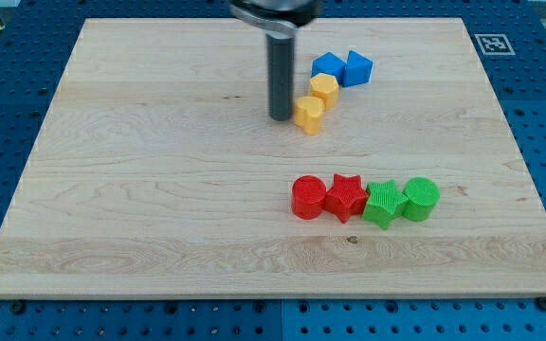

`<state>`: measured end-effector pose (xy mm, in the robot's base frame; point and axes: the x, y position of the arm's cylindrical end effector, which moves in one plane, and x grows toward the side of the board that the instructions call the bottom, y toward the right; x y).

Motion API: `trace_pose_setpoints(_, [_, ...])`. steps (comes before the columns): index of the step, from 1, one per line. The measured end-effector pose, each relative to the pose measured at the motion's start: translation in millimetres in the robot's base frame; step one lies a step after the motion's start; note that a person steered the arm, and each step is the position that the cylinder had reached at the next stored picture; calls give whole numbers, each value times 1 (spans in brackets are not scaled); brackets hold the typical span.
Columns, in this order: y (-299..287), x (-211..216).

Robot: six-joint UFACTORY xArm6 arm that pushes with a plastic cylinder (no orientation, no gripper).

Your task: Place your arm above the green blocks

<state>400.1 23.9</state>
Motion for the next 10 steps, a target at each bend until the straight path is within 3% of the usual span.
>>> trace_pose_setpoints(2, [6, 22])
trace_pose_setpoints(3, [26, 39])
trace_pose_setpoints(5, [69, 34])
trace_pose_setpoints(7, [113, 70])
trace_pose_setpoints(10, [114, 69])
